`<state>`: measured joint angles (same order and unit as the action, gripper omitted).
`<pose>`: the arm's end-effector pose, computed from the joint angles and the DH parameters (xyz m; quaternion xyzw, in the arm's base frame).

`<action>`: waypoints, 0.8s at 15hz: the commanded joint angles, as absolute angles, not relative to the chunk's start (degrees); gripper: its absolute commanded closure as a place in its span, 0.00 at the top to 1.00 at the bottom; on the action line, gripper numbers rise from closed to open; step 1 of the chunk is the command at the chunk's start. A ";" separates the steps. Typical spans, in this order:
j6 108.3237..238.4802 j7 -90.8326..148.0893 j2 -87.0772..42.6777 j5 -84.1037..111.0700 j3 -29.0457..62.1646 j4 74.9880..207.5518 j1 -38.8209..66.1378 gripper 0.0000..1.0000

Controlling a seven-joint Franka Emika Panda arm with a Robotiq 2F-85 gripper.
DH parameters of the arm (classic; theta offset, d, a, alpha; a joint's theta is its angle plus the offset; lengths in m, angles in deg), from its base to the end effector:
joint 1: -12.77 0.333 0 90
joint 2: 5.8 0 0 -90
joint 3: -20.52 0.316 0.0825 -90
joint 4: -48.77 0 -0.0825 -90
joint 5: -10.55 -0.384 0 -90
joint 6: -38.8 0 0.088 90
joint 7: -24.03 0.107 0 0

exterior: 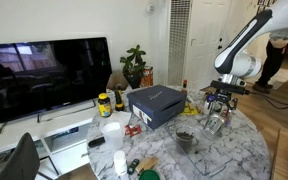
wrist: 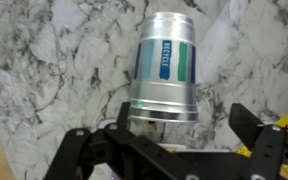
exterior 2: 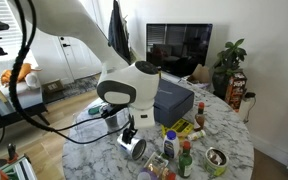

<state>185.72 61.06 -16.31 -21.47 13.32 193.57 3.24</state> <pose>0.4219 -0.1376 0.1954 -0.7476 0.6493 0.0875 0.1086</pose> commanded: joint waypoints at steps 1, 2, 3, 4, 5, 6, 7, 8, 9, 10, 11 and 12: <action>176.93 51.23 -14.56 -28.69 11.20 194.34 -1.17 1.00; 174.26 49.22 -15.59 -30.37 10.30 193.75 -2.04 1.00; 172.26 48.35 -16.86 -31.34 9.47 193.11 -2.50 1.00; 170.59 47.49 -18.02 -32.23 8.73 192.63 -2.99 1.00; 169.76 47.46 -19.13 -33.01 8.20 192.22 -3.18 1.00; 169.28 47.21 -20.22 -34.40 7.90 191.88 -3.31 1.00; 169.17 47.60 -21.08 -35.51 7.66 191.59 -3.28 1.00; 169.47 48.03 -22.18 -36.75 7.53 191.23 -3.25 1.00; 169.60 48.22 -23.17 -38.10 7.47 190.76 -3.26 1.00; 169.91 48.58 -24.32 -39.43 7.43 190.33 -3.20 1.00; 170.24 49.11 -25.27 -40.17 7.34 189.94 -2.97 1.00; 169.98 49.60 -26.33 -40.59 7.23 189.47 -2.86 1.00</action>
